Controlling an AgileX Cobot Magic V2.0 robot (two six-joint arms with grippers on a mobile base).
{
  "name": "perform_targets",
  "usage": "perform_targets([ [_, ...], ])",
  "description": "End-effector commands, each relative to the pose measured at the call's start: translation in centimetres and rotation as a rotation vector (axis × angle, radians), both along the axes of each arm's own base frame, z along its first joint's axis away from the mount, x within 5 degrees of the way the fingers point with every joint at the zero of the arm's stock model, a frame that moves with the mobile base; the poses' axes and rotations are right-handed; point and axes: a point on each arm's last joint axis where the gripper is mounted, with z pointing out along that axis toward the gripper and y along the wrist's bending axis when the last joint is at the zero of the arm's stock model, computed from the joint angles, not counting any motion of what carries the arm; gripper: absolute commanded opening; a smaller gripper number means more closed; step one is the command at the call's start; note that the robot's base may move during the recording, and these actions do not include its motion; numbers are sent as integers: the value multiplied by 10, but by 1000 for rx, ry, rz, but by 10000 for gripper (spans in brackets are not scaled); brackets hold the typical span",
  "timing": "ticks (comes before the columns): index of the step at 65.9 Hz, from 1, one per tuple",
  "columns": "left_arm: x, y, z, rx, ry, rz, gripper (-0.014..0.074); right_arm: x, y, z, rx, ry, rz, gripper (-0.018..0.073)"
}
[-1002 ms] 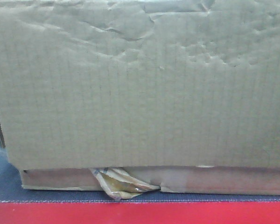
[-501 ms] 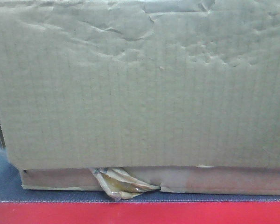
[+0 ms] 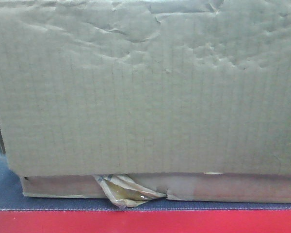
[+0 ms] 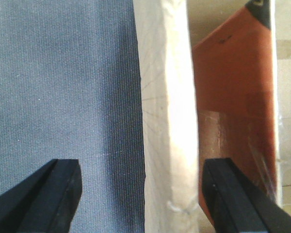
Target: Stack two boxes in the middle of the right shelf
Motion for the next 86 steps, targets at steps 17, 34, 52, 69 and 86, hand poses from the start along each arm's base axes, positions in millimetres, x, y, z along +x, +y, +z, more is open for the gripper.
perform_targets([
  [17, -1, 1, 2, -10, -5, 3, 421, -11, 0, 49, -5, -75, -5, -165],
  [34, -1, 1, 2, -10, -5, 3, 421, 8, 0, 96, 56, 301, 6, -165],
  [52, -1, 1, 2, -10, -5, 3, 421, 50, -1, 114, 88, 825, 9, -165],
  [69, -1, 1, 2, -10, -5, 3, 421, 83, -2, 111, 109, 905, 16, -165],
  [86, -1, 1, 2, -10, -5, 3, 421, 110, -3, 125, 173, 985, -9, -160],
])
